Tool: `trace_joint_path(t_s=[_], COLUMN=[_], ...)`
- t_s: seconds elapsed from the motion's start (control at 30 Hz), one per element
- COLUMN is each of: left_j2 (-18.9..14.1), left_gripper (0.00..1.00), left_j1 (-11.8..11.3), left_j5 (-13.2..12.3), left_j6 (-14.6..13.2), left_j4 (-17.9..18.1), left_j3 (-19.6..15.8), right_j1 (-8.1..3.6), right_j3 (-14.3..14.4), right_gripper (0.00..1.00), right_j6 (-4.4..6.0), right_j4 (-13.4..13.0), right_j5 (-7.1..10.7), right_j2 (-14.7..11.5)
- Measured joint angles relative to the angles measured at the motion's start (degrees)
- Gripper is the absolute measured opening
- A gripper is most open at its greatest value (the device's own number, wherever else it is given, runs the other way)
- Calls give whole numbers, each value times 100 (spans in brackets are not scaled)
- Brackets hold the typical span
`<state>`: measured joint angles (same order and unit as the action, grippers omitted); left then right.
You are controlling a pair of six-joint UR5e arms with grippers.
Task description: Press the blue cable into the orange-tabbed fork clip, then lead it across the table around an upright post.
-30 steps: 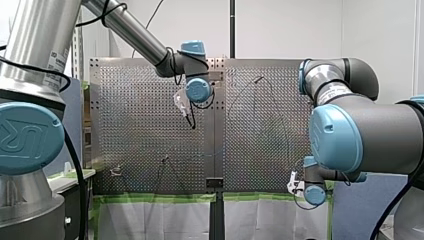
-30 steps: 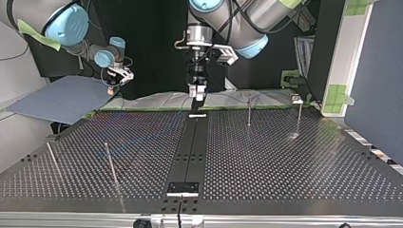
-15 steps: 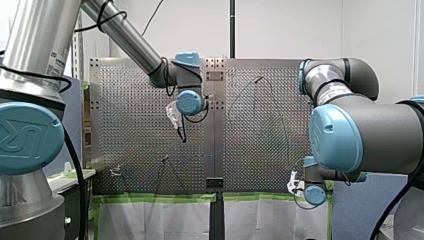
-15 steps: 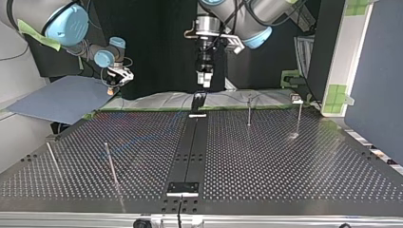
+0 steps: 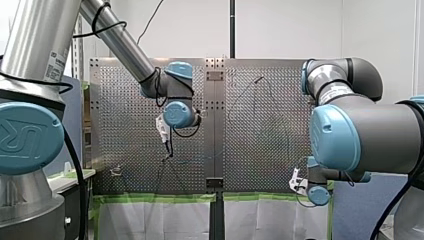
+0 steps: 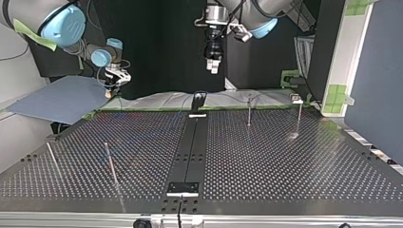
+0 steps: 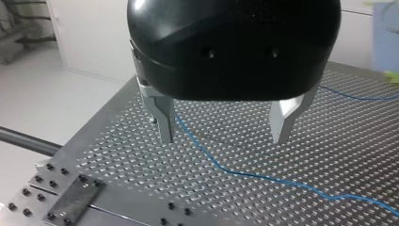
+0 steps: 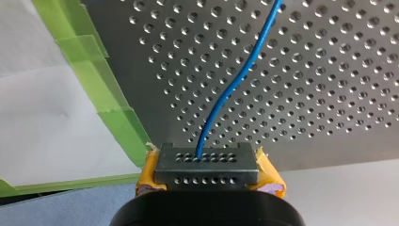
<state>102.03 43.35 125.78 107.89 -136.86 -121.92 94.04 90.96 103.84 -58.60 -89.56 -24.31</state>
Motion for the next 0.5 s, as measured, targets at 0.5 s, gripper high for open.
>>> trace_joint_path(t_s=[0.5], left_j2=[-3], left_gripper=[99], left_j1=[-63], left_j5=[-276], left_j6=[67], left_j4=[67], left_j3=[-802], right_j1=[-63], right_j3=[1], right_gripper=[0], right_j6=[70], right_j4=[-29], right_j5=[15], right_j2=[0])
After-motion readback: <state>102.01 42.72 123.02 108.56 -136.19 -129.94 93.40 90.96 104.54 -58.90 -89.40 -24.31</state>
